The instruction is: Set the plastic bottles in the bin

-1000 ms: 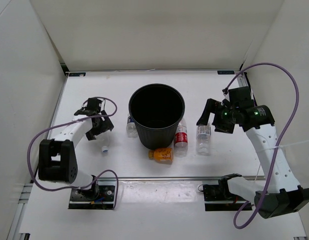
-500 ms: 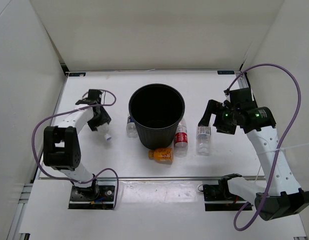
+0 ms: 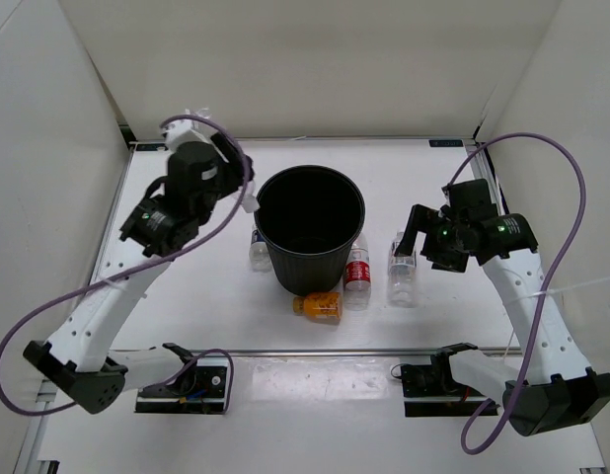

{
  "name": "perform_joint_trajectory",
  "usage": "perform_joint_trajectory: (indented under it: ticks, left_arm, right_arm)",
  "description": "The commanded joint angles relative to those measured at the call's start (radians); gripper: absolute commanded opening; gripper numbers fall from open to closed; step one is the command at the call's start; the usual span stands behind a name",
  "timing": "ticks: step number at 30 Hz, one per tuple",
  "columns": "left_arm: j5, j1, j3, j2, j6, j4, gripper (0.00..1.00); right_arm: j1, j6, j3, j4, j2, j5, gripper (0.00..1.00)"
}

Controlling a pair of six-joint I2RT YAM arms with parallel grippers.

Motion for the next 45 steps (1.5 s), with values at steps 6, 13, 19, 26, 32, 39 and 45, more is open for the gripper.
perform_joint_trajectory:
  ticks: [6, 13, 19, 26, 32, 39, 45]
  left_arm:
    - [-0.171, -0.259, 0.096, 0.187, 0.075, 0.002, 0.54]
    - [-0.18, -0.344, 0.142, 0.27, 0.075, 0.002, 0.76]
    - [-0.189, -0.353, 0.19, 0.233, 0.128, 0.002, 1.0]
    - [-0.188, -0.353, 0.135, 0.12, 0.182, -0.039, 1.0]
    - [-0.293, -0.353, 0.041, 0.012, 0.097, -0.197, 1.0]
    - [-0.422, -0.301, -0.114, -0.115, -0.126, -0.352, 1.0]
    - [-0.458, -0.243, -0.261, -0.235, -0.237, -0.372, 1.0]
  right_arm:
    - [0.004, 0.0, -0.017, 0.069, 0.0, 0.028, 1.0]
    - [-0.036, 0.044, -0.04, 0.116, 0.047, 0.077, 1.0]
    - [-0.071, 0.055, -0.094, 0.19, 0.158, 0.146, 1.0]
    - [-0.112, 0.015, -0.166, 0.323, 0.331, 0.131, 1.0]
    - [-0.122, 0.027, -0.175, 0.408, 0.466, 0.045, 1.0]
    - [-0.102, 0.046, -0.166, 0.398, 0.593, 0.031, 0.84]
    - [-0.102, 0.079, -0.132, 0.293, 0.479, 0.044, 0.63]
